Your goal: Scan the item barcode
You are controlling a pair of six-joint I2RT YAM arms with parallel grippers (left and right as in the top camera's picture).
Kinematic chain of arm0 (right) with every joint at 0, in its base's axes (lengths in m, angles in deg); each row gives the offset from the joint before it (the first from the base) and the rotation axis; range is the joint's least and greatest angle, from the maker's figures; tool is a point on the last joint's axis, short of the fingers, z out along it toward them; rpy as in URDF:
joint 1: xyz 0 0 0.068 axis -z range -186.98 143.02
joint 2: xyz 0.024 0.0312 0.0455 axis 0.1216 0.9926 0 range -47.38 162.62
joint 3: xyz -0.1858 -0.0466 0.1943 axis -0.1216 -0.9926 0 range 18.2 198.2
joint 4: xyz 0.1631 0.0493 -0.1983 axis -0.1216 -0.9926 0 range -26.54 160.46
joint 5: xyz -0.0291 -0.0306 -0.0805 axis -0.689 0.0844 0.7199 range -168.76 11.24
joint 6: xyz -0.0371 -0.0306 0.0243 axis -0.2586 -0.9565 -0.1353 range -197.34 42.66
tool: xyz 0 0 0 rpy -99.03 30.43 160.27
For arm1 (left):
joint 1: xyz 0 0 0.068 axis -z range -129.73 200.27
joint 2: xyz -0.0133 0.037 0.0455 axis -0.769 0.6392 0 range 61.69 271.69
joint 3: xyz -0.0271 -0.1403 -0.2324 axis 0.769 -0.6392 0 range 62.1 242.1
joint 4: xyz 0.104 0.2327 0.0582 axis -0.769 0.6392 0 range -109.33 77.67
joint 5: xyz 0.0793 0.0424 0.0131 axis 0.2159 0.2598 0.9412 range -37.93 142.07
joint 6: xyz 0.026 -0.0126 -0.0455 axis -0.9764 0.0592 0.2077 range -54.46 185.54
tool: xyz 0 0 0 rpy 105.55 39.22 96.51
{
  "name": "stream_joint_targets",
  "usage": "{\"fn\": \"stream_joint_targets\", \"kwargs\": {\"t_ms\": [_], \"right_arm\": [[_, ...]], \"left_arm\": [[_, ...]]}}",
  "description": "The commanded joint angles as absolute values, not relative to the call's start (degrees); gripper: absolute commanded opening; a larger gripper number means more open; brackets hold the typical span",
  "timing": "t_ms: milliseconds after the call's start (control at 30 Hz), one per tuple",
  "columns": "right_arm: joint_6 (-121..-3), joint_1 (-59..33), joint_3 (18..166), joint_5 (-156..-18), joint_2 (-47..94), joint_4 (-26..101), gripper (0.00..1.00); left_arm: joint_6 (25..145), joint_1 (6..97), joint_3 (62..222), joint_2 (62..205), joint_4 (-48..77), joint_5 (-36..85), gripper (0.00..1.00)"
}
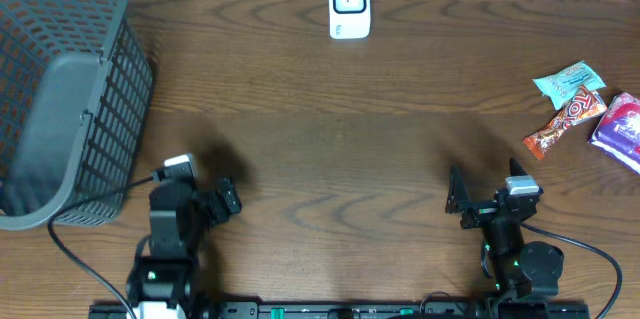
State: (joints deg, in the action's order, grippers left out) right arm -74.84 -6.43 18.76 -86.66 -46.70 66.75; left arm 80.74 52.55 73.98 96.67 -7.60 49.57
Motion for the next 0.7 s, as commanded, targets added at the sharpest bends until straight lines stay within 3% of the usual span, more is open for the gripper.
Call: {"fn": "stream_joint_targets", "kwargs": {"t_ms": [0,667], "right_arm": [[-75.23,-6.23,18.56,-86.81,-47.07,66.66,0.99],[-75.23,-6.23,18.56,-86.81,-47.07,66.69,0.99]], "left_arm": [[80.39,52.27,69.19,91.64,-11.17,45.79,0.98],[79.71,52.27,62.33,61.66,-16.98,46.94,0.98]]}}
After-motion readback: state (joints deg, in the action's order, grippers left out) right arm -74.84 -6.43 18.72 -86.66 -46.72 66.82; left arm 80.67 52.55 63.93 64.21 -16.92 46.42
